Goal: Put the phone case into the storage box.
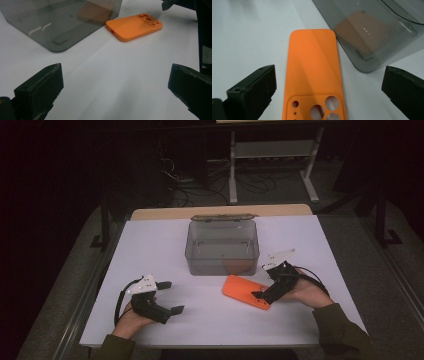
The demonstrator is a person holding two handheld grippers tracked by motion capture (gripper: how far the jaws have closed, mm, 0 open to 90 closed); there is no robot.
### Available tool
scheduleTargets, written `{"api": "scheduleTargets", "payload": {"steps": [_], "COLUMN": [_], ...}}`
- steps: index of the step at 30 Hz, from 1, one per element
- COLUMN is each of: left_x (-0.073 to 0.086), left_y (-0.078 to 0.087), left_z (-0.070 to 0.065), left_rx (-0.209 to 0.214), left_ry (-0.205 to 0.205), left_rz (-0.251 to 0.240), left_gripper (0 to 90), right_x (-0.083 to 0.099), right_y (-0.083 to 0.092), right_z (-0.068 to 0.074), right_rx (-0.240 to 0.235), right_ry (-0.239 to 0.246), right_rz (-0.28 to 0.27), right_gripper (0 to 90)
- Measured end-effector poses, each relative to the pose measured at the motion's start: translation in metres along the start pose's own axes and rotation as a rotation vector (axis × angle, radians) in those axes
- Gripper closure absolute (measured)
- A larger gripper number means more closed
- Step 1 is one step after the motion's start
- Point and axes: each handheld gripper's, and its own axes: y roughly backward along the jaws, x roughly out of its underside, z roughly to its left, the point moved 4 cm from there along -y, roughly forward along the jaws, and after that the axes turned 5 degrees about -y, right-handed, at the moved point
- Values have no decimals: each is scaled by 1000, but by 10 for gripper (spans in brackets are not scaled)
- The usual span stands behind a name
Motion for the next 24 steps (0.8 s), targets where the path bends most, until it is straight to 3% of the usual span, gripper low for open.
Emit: {"api": "scheduleTargets", "payload": {"steps": [24], "left_x": [1], "left_y": [1], "left_z": [1], "left_rx": [-4], "left_ry": [2], "left_rz": [0], "left_gripper": [0], "right_x": [5], "right_y": [-16], "right_z": [3], "right_rx": [12], "right_ry": [40], "right_rz": [96], "right_gripper": [0]}}
